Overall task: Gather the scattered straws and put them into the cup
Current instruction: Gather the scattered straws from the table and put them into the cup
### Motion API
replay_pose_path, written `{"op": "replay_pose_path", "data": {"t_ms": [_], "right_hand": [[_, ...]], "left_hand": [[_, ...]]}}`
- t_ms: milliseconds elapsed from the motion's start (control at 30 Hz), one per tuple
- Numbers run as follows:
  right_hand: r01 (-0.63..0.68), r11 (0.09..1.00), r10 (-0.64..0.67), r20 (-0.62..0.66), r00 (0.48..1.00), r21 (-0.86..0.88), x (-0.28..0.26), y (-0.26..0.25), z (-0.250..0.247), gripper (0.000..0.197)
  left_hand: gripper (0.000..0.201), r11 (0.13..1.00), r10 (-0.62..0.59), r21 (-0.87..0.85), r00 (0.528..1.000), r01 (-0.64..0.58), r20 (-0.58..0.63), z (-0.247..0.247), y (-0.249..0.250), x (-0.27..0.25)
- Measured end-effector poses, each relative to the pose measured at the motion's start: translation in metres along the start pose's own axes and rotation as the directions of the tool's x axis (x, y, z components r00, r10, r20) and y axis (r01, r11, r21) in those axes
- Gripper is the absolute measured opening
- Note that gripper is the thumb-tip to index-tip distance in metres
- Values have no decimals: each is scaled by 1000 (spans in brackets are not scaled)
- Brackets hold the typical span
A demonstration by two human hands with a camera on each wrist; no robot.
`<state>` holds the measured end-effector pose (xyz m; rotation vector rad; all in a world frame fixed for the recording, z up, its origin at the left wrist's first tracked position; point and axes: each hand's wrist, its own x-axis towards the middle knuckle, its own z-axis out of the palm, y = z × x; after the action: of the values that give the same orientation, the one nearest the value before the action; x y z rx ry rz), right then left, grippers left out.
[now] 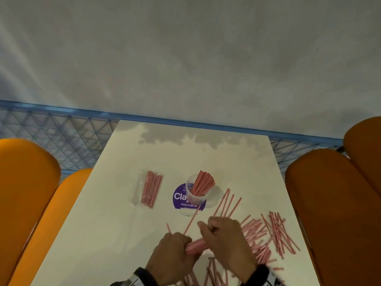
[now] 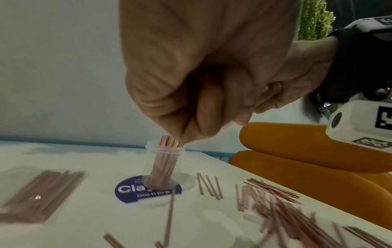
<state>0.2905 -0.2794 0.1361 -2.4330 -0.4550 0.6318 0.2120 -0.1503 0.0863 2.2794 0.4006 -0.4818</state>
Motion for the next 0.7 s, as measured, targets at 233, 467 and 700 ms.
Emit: {"op": "replay_pose_path", "data": {"t_ms": [233,467,700], "right_hand": [[61,922,-196,-326,925,-383,124,3,-46,43],[341,629,-485,-9,875,-699,194,-4,-6,26],[338,720,-362,88,928,-607,221,28,16,24]], "left_hand": [[98,1000,-17,8,965,19,-263,-41,1,108],[111,991,-82,94,983,98,-161,-25,5,171],[98,998,-52,28,979,58,-195,-14,-4,177]]}}
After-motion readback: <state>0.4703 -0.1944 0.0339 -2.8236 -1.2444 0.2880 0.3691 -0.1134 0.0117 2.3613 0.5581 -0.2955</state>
